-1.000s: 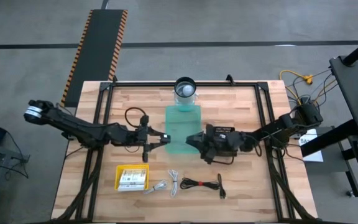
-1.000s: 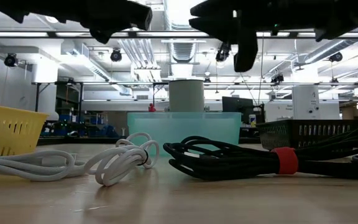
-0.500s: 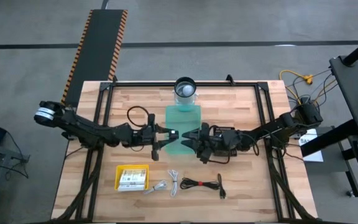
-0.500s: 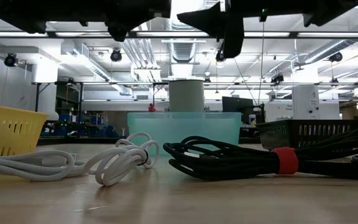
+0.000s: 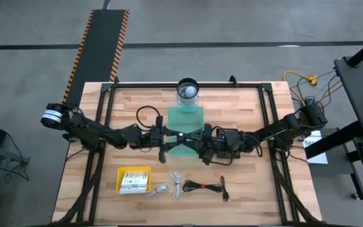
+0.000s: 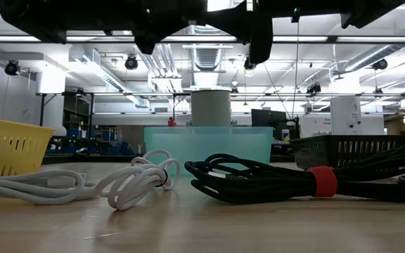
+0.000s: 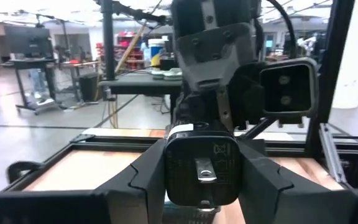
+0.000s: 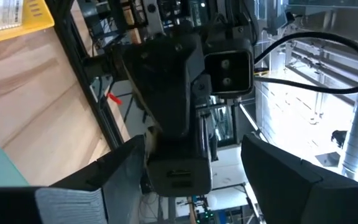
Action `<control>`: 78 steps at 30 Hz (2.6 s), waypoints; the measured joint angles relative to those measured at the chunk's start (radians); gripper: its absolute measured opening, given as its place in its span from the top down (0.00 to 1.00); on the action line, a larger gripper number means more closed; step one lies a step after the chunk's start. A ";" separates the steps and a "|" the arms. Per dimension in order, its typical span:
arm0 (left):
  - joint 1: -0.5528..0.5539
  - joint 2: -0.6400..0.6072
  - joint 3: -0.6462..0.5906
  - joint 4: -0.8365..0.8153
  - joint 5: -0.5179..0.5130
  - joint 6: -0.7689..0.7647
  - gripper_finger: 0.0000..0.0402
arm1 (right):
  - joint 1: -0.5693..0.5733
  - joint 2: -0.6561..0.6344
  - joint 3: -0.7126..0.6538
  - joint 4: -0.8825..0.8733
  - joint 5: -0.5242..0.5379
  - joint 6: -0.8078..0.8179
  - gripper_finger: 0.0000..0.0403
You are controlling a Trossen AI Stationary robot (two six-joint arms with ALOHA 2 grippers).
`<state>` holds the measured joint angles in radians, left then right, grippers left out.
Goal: Pick and place items into bin
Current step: Put the black charger adapter into the black bin, then put the right white charger cable into the green bin
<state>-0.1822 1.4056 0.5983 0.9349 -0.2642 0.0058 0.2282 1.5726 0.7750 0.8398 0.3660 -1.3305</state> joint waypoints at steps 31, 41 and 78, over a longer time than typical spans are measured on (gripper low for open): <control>0.017 0.053 0.061 -0.011 0.069 0.037 0.46 | 0.035 0.000 -0.001 0.000 0.224 0.019 0.66; 0.011 0.001 0.058 -0.133 0.070 0.033 0.07 | 0.086 -0.083 -0.007 -0.376 0.601 0.270 0.66; 0.010 -0.030 0.050 -0.280 0.051 0.029 0.16 | 0.081 -0.505 -0.210 -1.372 -0.079 1.540 0.45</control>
<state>-0.1722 1.3754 0.6483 0.6547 -0.2135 0.0345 0.3092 1.0678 0.5652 -0.5323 0.2871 0.2098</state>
